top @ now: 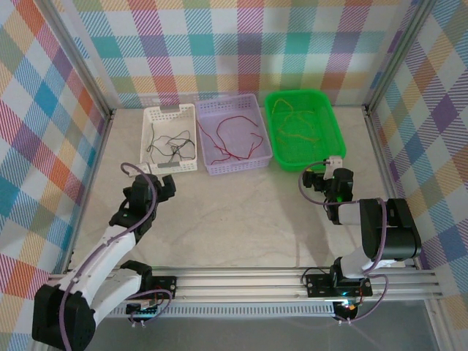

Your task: Untangle the cables

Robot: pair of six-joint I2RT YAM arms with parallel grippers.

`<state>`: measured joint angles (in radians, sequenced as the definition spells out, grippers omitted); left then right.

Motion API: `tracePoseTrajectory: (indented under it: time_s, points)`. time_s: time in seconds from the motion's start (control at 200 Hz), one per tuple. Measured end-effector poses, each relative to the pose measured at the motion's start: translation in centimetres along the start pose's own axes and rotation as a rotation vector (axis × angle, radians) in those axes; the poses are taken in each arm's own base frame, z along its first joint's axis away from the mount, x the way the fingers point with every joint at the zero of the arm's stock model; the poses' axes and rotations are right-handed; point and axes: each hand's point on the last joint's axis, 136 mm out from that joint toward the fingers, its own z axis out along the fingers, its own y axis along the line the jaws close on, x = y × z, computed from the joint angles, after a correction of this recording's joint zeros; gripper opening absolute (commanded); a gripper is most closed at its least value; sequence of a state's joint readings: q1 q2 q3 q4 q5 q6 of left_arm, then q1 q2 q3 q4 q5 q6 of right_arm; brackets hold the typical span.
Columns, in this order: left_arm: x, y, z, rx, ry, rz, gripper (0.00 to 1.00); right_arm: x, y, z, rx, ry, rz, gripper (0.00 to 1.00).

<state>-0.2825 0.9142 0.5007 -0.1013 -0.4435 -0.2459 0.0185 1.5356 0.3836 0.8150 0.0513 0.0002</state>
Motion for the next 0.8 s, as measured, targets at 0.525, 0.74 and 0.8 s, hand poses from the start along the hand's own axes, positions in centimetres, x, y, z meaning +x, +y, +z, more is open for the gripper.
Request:
tracePoseTrajectory:
  time_s: [0.525,0.74,0.8]
  points:
    - [3.0,3.5,6.1,-0.114,-0.001,0.049,1.00,0.0,0.0,0.0,0.000,0.000,0.003,1.00]
    - [3.5,2.0,8.1,-0.055,0.012,0.093,1.00,0.0,0.0,0.0,0.000,0.000,0.003,1.00]
    - [3.1,1.4,8.3,-0.030,-0.004,0.097,1.00,0.0,0.0,0.0,0.000,0.000,0.003,1.00]
